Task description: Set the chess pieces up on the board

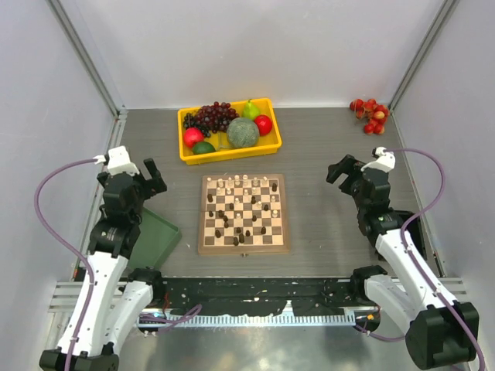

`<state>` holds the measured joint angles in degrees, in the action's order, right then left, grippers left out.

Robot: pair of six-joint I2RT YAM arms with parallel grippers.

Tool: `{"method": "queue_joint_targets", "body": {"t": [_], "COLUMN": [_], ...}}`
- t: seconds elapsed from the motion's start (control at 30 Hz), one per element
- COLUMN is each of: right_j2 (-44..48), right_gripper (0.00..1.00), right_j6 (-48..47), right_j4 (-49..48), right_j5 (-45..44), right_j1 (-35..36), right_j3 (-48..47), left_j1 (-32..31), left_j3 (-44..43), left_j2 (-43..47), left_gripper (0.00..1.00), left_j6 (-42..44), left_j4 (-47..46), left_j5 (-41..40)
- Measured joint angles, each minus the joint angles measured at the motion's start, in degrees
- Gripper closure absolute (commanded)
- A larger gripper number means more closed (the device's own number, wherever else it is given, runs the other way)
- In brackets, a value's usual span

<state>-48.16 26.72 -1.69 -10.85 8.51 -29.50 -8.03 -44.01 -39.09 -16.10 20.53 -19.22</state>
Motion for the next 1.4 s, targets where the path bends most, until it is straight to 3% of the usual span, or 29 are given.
{"method": "queue_joint_targets", "body": {"t": [0.3,0.53,0.67,0.73,0.77,0.87,1.03,1.23,1.4], "right_j2": [-1.46,-10.21,-16.68,-19.52,-21.29,-26.64,-36.3,-46.14,-48.17], "right_gripper": [0.04,0.03,0.0,0.11,0.11,0.23,0.39,0.4,0.44], "right_j6": [-1.09,-1.11,-2.4,-3.58,-4.28,-5.7,-6.91,-7.17,-7.37], "right_j4": [4.07,8.15,12.94,14.99,16.41,18.03,19.28,22.86,24.33], "right_j5": [9.4,16.79,15.3,12.92,11.28,8.44,4.72,2.27,1.53], "right_j1": [0.0,0.9,5.75,10.25,12.87,18.16,22.16,24.63,25.99], "right_j3": [-5.75,-10.86,-16.68,-20.15,-22.53,-28.37,-34.75,-39.04,-39.76], "left_j1": [-0.11,-1.84,-2.54,-2.64,-2.73,-2.73,-2.75,-2.75,-2.75], "left_j3": [2.32,7.52,9.14,9.25,9.25,9.25,9.27,9.27,9.27], "left_j2": [13.92,13.97,13.94,13.62,13.4,13.0,13.03,13.0,12.96], "left_gripper": [0.01,0.01,0.01,0.01,0.01,0.01,0.01,0.01,0.01], "left_j6": [-2.91,-0.13,1.09,1.62,1.77,2.12,3.15,3.34,3.34], "left_j4": [9.31,11.37,11.52,11.69,11.74,12.33,13.07,13.27,13.42], "left_j5": [1.55,7.3,9.97,11.45,12.0,12.92,12.37,11.45,11.3]}}
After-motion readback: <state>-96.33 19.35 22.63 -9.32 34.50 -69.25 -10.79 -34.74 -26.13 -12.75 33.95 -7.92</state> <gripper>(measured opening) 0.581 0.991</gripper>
